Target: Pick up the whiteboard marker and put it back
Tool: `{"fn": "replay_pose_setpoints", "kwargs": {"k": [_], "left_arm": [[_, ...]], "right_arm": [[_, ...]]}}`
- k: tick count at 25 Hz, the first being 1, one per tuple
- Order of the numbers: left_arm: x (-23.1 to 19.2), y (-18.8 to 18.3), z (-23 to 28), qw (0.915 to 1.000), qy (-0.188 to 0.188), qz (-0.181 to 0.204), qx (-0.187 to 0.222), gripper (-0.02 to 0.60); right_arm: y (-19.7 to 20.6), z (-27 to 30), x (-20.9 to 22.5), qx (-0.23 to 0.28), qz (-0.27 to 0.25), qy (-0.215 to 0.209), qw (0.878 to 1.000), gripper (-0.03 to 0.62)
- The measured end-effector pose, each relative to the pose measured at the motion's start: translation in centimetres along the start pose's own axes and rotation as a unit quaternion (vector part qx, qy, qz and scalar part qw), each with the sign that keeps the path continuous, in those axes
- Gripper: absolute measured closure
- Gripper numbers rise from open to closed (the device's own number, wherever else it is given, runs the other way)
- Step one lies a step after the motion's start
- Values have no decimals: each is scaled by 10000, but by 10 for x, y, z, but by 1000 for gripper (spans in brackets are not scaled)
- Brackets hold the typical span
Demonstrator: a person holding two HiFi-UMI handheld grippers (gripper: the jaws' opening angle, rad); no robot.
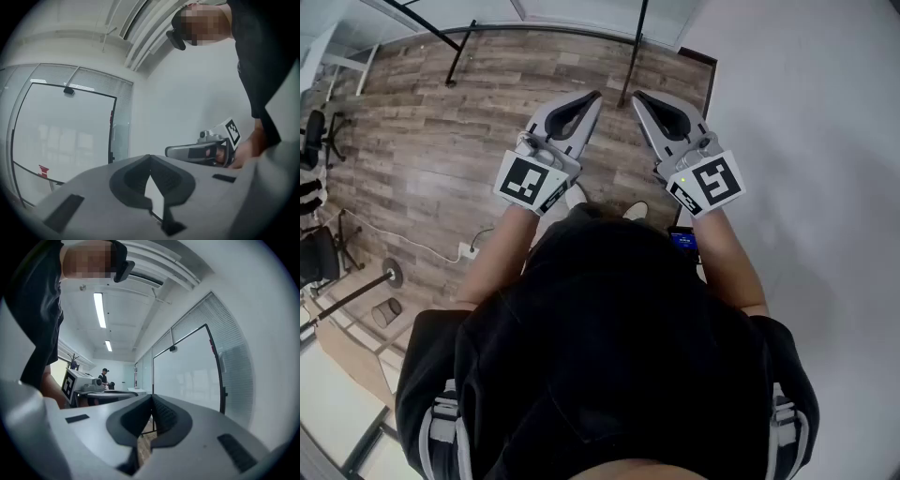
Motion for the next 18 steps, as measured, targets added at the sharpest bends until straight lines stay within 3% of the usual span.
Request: {"fn": "replay_pose_setpoints", "kwargs": {"k": [18], "left_arm": [[-24, 15, -33, 10000, -34, -59, -20, 578]], "right_arm": [[15, 35, -38, -176, 73, -244, 9995, 602]]}}
Point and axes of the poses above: the fingertips, and each gripper's own axes: z forward along the fingers, x to its right, y out of its underside, the point moved 2 cm from there along -z, backward along the fingers, and after that the axes turned 9 degrees about y, right-handed, at the moved point
